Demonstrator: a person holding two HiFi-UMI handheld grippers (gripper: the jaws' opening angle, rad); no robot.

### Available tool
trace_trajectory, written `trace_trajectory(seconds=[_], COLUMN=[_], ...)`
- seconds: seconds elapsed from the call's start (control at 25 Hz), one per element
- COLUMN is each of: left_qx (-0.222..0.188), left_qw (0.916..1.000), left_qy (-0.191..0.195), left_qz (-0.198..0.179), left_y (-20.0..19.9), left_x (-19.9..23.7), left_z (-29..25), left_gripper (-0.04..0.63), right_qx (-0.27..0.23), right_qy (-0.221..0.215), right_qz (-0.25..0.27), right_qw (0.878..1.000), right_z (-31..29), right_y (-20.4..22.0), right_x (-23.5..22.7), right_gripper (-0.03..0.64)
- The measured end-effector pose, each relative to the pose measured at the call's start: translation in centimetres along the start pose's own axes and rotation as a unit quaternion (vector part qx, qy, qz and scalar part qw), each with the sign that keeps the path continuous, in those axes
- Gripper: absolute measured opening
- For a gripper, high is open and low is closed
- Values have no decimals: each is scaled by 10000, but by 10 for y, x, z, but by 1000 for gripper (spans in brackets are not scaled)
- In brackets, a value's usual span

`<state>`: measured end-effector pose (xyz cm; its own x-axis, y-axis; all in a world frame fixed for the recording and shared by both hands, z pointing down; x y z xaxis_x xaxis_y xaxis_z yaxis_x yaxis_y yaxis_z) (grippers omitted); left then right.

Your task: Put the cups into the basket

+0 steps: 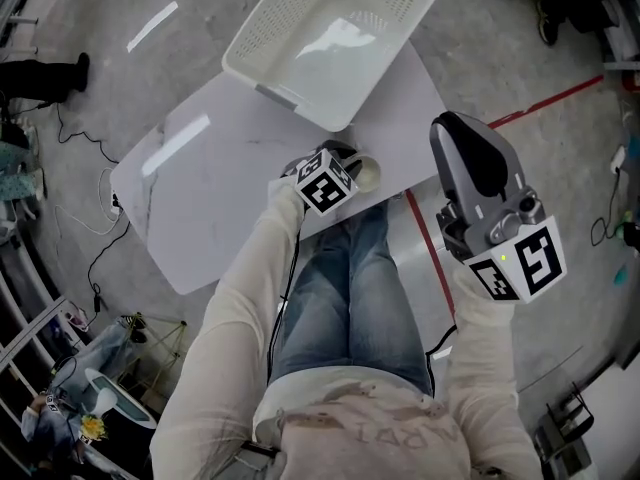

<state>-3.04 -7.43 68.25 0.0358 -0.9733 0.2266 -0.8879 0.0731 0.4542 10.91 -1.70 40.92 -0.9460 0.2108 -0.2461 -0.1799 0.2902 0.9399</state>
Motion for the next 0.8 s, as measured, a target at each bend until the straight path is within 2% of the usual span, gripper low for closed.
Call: trace_trajectory(seconds=[0.36, 0.6, 0.8], left_qx=[236, -468, -933], left_qw=[9995, 9989, 9956], left_qy=[-136, -23, 89], left_qz=[-183, 33, 22], left_y=[3, -6, -15], left_x=[-2, -10, -36], left_z=[-1, 44, 119], left_gripper=[28, 26, 26], right_qx=[6, -99, -235], right_qy=[-25, -45, -57], right_qz=[-44, 4, 13], right_qw=[10000, 9999, 9997], right_z=[-1, 0, 8], right_y=[2, -10, -42], right_x=[-5, 1, 28], right_gripper=[58, 58, 58])
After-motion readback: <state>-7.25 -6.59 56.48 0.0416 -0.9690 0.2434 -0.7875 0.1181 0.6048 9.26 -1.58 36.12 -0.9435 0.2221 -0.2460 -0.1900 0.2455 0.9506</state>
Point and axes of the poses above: the fingertips, and each gripper's own axes: z backward along the fingers, x to its left, y out of its underside, the point moved 8 cm from there along z, backward along the fingers, and after that the axes turned 5 degrees about x, right-handed, at the moved point
